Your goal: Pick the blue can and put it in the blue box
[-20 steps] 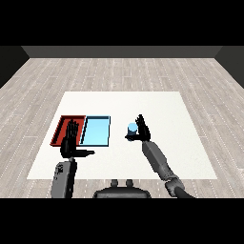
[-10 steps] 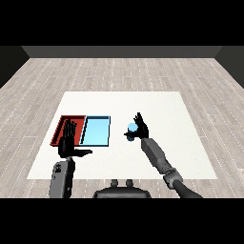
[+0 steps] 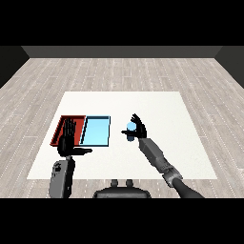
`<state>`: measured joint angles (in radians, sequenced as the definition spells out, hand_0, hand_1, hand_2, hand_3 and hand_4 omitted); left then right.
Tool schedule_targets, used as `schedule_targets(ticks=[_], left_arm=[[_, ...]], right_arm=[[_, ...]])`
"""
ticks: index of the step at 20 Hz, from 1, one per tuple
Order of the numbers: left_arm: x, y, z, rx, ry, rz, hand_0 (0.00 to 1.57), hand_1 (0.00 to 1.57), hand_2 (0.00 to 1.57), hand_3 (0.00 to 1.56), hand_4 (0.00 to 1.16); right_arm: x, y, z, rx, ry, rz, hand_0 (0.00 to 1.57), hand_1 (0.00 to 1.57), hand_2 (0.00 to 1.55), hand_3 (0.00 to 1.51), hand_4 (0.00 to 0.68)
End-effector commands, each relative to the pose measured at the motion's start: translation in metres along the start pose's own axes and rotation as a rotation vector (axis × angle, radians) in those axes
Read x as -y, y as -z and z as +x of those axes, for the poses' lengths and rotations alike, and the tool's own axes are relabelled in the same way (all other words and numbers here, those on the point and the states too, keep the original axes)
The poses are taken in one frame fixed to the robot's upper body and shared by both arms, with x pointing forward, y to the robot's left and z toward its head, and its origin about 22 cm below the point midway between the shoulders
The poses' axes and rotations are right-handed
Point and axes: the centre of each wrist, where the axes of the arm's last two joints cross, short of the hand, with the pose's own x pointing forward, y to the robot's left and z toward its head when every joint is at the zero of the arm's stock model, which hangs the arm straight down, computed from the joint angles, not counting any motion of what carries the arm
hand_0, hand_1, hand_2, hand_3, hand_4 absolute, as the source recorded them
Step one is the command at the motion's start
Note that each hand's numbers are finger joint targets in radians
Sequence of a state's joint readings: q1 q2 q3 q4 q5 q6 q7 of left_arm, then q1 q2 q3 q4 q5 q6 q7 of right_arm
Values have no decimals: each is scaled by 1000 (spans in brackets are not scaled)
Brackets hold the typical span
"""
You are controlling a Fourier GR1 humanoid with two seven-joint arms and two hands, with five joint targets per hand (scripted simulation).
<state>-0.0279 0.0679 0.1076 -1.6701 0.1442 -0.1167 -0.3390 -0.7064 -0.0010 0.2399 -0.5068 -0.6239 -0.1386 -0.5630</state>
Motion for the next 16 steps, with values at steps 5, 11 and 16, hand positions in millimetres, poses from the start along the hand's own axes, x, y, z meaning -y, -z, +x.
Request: schedule_targets(ticks=[5,11,16], left_arm=[[-5,-6,-6,12,15,12,0,0,0,0,0],[-5,2,0,-27,13,-11,0,0,0,0,0],[18,-1,-11,-39,31,-52,0,0,0,0,0]], right_arm=[[4,4,-8,-8,-223,-126,1494,1494,1479,1434,617],[-9,10,13,3,-199,-140,1500,1500,1474,1431,630],[-11,28,43,84,-259,-109,1419,1419,1451,1401,624]])
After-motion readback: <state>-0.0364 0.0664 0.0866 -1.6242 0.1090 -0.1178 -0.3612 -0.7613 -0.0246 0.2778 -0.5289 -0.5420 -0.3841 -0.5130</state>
